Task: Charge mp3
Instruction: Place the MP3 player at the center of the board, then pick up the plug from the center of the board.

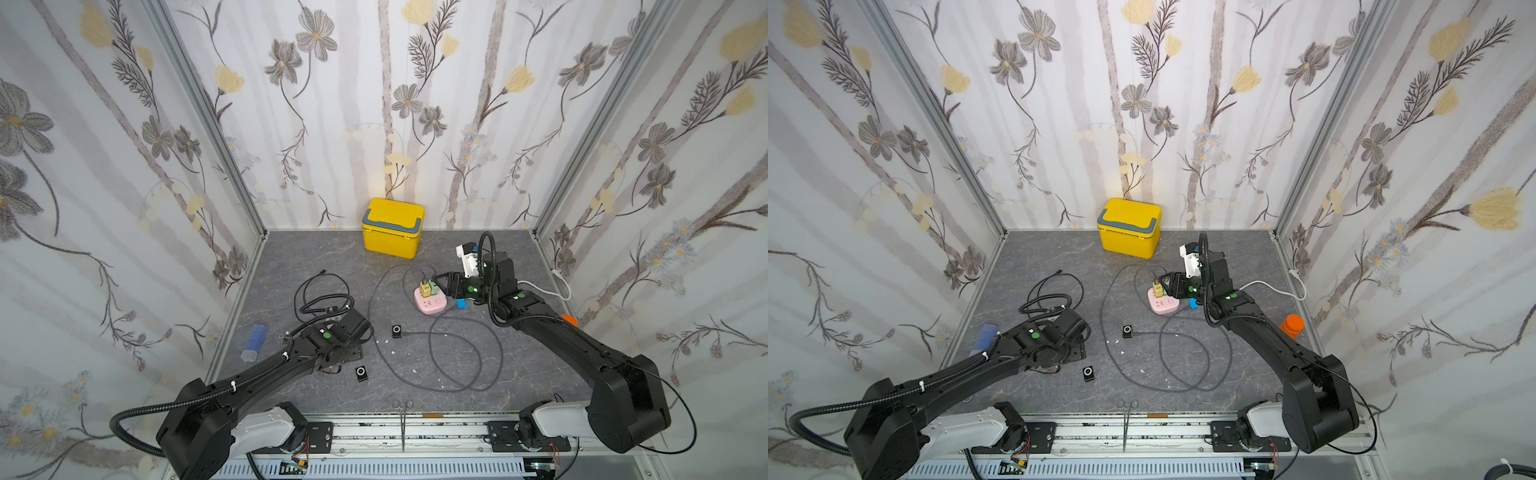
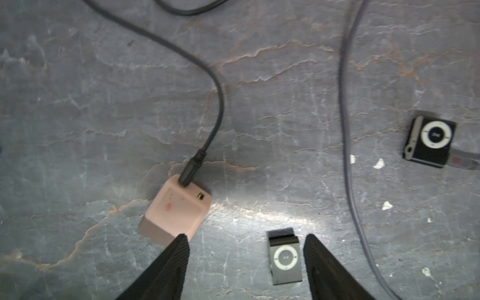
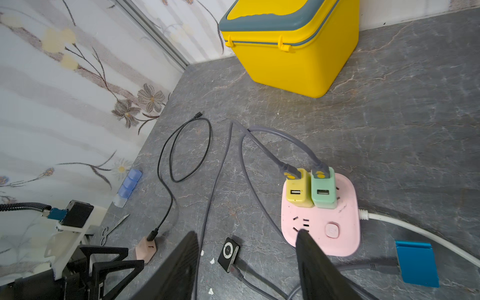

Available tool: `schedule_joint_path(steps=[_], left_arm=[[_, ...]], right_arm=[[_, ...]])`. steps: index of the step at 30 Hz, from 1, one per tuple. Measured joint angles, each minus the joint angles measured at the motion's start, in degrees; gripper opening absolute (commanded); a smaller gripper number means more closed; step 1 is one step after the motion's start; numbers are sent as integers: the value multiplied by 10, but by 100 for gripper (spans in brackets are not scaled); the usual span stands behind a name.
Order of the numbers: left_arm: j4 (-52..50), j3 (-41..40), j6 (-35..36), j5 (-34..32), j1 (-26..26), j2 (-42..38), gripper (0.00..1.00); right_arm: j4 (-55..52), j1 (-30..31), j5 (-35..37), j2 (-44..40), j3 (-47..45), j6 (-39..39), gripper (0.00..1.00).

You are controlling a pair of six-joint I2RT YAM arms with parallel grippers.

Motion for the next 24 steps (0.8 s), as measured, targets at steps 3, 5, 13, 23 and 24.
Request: schedule_joint_path(steps=[3, 5, 13, 23, 24], left_arm=[[-13, -16, -11, 0, 14, -8, 82], [4, -37, -14, 10, 28, -17, 83], [-4, -48, -40, -4, 48, 19, 90], [36, -69, -43, -3, 56, 54, 87], [43, -69, -34, -3, 57, 57, 86]], right_arm=[[3, 5, -6, 9, 4, 0, 60], [8, 15, -12, 21, 15, 0, 60], [23, 35, -48, 60, 37, 0, 60], [33, 40, -76, 86, 43, 0, 59], [33, 40, -78, 86, 43, 0, 59]])
